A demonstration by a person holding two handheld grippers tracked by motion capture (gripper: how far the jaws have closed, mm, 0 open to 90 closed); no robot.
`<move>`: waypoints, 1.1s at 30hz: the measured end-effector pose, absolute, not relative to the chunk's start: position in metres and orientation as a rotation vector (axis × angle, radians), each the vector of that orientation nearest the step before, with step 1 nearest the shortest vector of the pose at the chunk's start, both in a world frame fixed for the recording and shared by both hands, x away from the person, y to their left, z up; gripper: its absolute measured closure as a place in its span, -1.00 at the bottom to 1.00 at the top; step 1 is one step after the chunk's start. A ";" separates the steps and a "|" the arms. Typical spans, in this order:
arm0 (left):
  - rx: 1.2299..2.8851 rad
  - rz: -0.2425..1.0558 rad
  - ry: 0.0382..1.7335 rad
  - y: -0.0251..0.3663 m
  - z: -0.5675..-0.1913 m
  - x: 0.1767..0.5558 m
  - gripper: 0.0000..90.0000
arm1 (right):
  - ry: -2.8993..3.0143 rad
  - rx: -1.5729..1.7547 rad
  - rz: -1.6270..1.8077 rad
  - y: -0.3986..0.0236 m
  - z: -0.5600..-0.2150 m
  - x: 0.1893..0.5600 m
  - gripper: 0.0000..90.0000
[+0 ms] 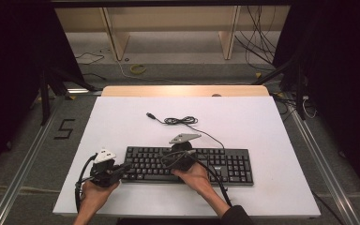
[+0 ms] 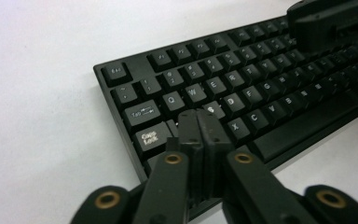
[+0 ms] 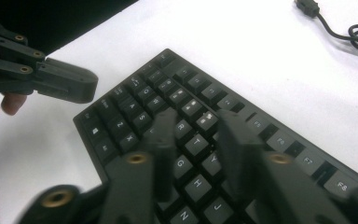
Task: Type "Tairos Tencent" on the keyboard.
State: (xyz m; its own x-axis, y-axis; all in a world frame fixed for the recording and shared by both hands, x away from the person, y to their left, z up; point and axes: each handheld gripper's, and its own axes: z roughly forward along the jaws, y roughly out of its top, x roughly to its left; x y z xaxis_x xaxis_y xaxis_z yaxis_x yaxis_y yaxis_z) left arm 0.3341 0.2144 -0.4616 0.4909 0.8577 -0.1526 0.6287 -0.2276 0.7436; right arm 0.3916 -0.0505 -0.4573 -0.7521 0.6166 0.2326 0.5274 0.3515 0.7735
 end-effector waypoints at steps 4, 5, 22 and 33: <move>1.974 0.347 1.237 0.215 -0.464 0.336 0.97 | 2.507 1.063 1.344 -0.046 -0.459 0.393 0.90; 1.977 0.345 1.237 0.215 -0.465 0.336 0.97 | 2.510 1.060 1.335 -0.045 -0.460 0.394 0.94; 2.001 0.325 1.262 0.215 -0.469 0.340 0.97 | 2.558 1.067 1.233 -0.022 -0.470 0.401 1.00; 2.029 0.313 1.268 0.213 -0.473 0.342 0.97 | 2.563 1.079 1.179 -0.020 -0.475 0.404 1.00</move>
State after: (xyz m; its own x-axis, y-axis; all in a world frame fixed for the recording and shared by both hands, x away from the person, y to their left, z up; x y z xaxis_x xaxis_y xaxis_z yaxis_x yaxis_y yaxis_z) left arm 0.3422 0.2132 -0.4729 0.4882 0.8580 -0.1598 0.6854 -0.2637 0.6787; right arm 0.4035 -0.0205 -0.4746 -0.7385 0.6511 0.1749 0.5566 0.4425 0.7031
